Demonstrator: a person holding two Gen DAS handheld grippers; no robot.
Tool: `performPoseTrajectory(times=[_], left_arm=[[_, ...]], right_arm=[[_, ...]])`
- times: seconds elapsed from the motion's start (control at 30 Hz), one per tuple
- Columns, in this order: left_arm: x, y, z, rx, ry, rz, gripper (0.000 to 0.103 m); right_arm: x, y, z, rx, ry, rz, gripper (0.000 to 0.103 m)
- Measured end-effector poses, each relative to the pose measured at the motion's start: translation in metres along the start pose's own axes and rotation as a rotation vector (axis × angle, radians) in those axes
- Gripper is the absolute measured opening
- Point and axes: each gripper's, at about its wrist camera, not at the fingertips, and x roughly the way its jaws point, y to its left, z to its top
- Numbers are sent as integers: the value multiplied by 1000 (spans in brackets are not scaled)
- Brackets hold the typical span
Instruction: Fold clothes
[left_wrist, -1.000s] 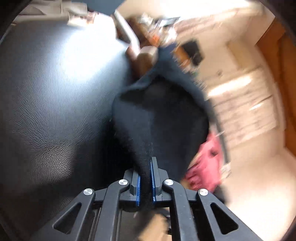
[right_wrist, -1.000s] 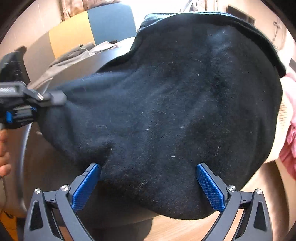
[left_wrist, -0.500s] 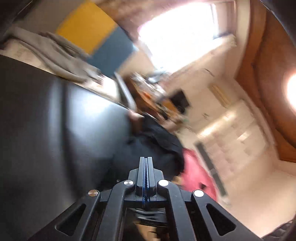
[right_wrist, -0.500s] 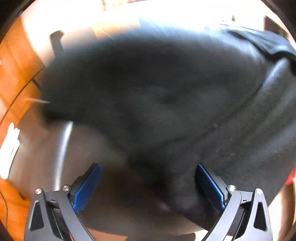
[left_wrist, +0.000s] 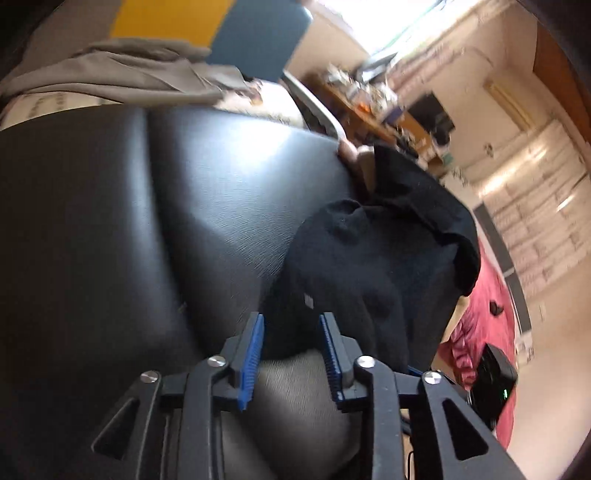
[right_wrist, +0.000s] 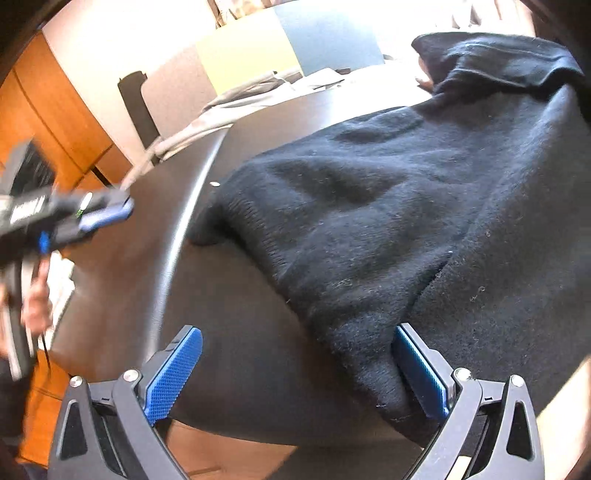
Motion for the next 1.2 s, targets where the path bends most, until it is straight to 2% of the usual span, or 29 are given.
performPoseTrajectory(times=[0.1,0.2,0.33,0.43,0.5,0.57,0.6,0.67,0.7,0.77,0.93,1.03,1.07,1.17,1.2], left_arm=[[32,-6,27,51,59,5,41],[68,-7,48,68,133,-42,43],[106,-4,65,78,201,-72,46],[125,-10,74,95,206,-122,48],[141,-18,79,94,223,-169,49],[152,-33,82,118,257,-172,49],[157,-40,83,129,273,-173,46],[166,-55,84,157,295,-164,14],[166,-61,82,181,278,-133,5],[160,-69,77,205,234,-83,5],[92,-26,76,-22,20,-133,4],[45,4,57,-91,-62,-121,4],[31,13,46,-119,-76,-137,4],[4,26,11,-153,-107,-105,4],[-4,32,0,-177,-117,-101,4]], right_arm=[[-1,3,3,-7,-1,-28,103],[-2,1,7,3,-8,-24,103],[-2,-3,14,35,-28,40,103],[-3,-10,15,55,-40,87,103],[-3,-17,16,84,-57,126,103],[-3,-24,17,114,-75,162,103],[-4,-26,17,123,-78,173,103],[-4,-28,19,140,-84,195,103],[-5,-29,20,155,-78,204,103],[-7,-32,24,191,-66,223,103],[-14,-38,29,273,-66,243,103],[-23,-44,32,301,-102,185,103],[-23,-47,33,311,-106,128,103],[-12,-47,38,320,-73,41,103],[-7,-38,40,294,-60,37,103]])
